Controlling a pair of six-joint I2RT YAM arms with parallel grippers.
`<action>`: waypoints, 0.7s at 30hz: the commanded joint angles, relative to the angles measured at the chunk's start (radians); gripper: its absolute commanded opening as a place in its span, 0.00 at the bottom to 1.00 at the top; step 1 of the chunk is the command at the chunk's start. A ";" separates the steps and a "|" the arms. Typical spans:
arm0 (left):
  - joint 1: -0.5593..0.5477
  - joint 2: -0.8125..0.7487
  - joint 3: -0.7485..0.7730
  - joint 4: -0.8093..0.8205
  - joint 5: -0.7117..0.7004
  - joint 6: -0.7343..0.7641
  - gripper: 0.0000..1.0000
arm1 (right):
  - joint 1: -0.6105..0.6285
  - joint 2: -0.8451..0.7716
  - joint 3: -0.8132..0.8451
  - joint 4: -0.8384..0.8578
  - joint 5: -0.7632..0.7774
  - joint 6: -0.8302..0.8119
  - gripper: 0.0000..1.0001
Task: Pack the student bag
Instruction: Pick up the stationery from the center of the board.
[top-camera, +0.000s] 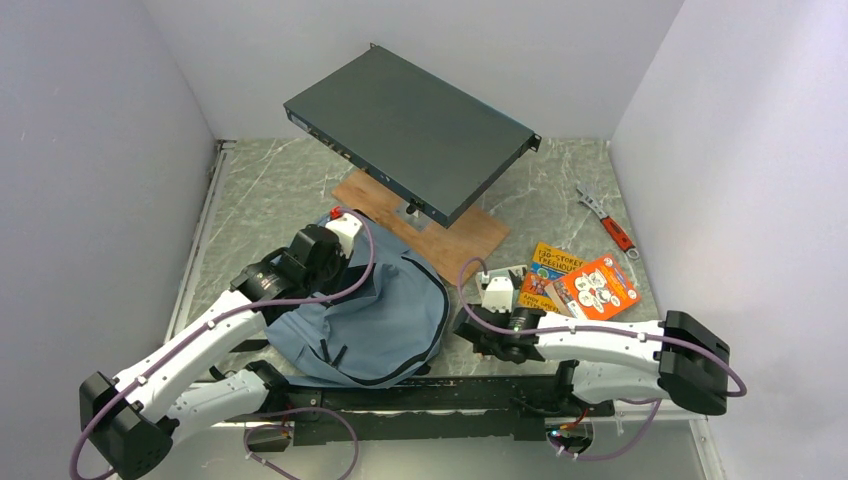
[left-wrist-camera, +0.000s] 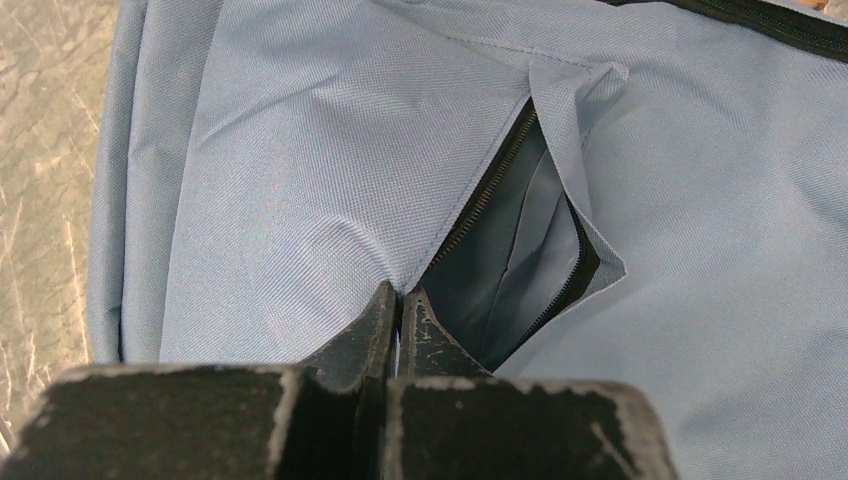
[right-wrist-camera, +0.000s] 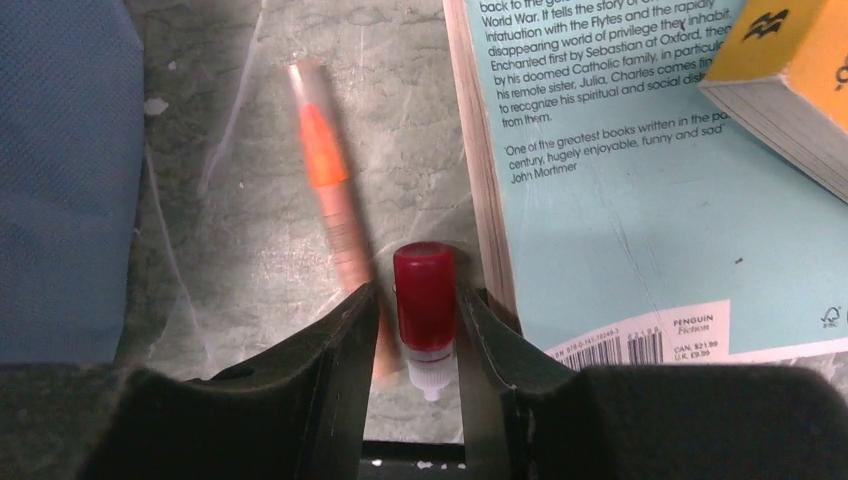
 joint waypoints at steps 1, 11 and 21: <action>0.010 -0.005 0.013 0.047 0.011 0.008 0.00 | -0.005 0.037 0.003 0.042 0.004 -0.015 0.36; 0.014 -0.018 0.008 0.051 0.017 0.006 0.00 | -0.005 0.055 0.039 -0.003 0.053 -0.035 0.14; 0.016 -0.031 -0.002 0.059 0.011 0.004 0.00 | 0.023 -0.209 0.081 0.143 0.056 -0.243 0.00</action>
